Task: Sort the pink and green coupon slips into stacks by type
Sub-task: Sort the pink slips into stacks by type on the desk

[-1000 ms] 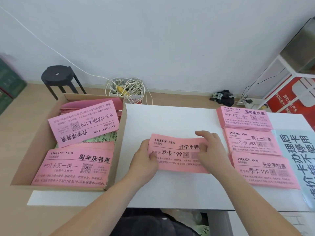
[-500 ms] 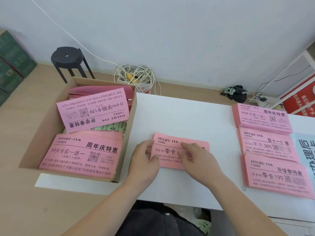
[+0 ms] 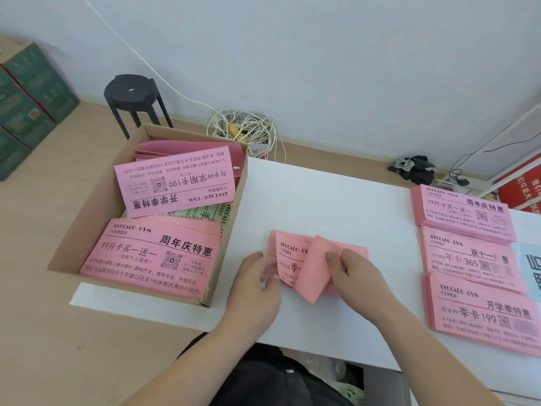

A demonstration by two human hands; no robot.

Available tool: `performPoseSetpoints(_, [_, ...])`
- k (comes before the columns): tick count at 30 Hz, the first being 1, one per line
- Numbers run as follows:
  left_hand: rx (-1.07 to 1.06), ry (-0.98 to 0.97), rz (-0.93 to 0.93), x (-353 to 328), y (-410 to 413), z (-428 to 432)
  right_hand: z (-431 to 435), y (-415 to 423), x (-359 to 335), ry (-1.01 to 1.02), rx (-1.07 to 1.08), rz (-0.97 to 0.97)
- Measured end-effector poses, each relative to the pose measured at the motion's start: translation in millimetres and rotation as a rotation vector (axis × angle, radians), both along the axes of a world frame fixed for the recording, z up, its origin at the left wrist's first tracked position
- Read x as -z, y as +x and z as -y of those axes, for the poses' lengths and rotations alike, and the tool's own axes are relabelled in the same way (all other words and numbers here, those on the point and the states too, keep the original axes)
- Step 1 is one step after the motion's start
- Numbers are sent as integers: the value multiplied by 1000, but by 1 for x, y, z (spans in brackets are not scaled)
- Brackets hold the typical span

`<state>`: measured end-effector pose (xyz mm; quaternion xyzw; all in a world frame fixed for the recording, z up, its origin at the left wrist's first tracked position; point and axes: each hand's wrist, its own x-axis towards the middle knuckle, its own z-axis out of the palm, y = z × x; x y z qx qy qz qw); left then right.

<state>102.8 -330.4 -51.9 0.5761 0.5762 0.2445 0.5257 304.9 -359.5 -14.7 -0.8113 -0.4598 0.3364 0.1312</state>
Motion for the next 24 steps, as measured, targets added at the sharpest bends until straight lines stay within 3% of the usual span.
performPoseSetpoints(2, [-31,-125,98,-7,-1,-3,-1,1,3,4,13,7])
performPoseSetpoints(9, [-182,-162,249,-21,5,-9,-4,-2,4,21,2,19])
performPoseSetpoints(11, [-38,-93,242,-25,7,-5,-6,-6,-2,36,8,-1])
performPoseSetpoints(15, [410,256,17,-32,14,20,-5,-9,-13,43,-13,-76])
performPoseSetpoints(17, [506,267,-22,-29,16,28,-3,-6,-10,33,-18,-68])
performPoseSetpoints(20, [248,105,-25,-19,13,23,-3,-2,-5,23,-38,-4])
performPoseSetpoints(22, [-31,-96,49,-18,8,11,-3,-4,-2,26,-65,29])
performPoseSetpoints(24, [-158,-252,144,-20,3,-1,-4,-7,1,31,-80,48])
